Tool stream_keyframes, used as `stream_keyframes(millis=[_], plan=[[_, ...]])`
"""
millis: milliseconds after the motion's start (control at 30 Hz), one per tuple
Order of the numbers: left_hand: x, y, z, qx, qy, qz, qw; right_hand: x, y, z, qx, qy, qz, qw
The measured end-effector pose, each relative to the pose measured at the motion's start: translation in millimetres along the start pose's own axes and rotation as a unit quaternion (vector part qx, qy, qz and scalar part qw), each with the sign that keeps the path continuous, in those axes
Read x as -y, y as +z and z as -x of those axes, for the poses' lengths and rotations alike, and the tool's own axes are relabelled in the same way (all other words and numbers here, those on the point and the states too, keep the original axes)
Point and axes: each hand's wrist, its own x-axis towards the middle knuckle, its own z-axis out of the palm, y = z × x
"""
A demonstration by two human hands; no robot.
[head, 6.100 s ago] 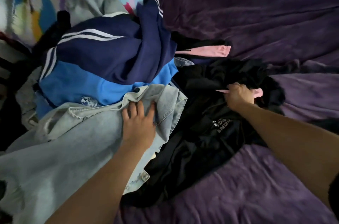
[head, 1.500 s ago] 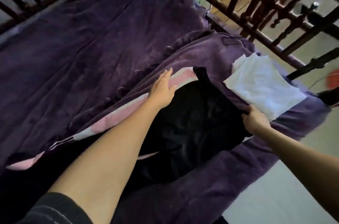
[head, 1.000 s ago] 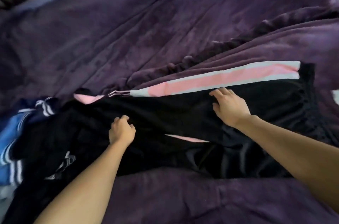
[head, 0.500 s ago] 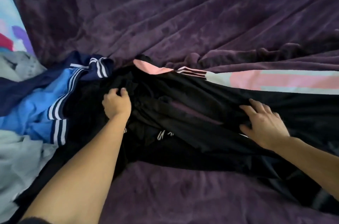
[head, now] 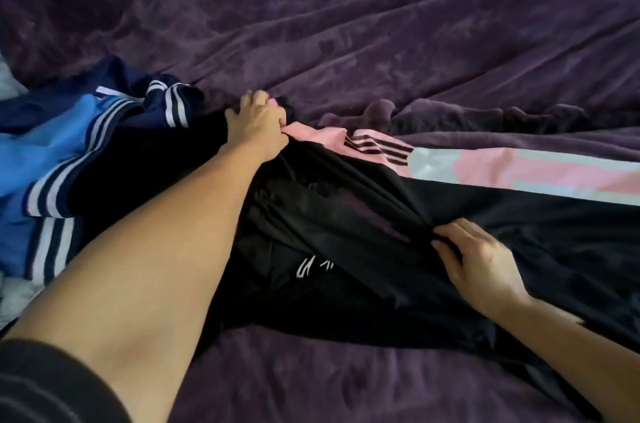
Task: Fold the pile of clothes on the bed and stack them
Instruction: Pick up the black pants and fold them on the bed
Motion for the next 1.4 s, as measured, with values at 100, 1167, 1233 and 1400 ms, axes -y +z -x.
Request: stream_keyframes(millis=[100,1167,1233,1400], plan=[[4.5,-38.8,17.1,-0.024,0.05,0.088,0.995,-3.5,-22.5,5.9,-0.049,0.058,-0.023,0.997],[-36.0,56.0,272.2,0.257,0.194,-0.16,0.933,7.6,-38.1,177.0,0.085,-0.017,0.023,0.996],[-30.0,51.8,285.7,0.316,0.161,-0.239,0.904,0.7,-40.2,205.0,0.156,-0.054,0.063,0.984],[-65.9,53.7,302.6,0.226,0.199,-0.241,0.923,-41.3,-56.4,242.6,0.155,-0.021,0.047,0.987]])
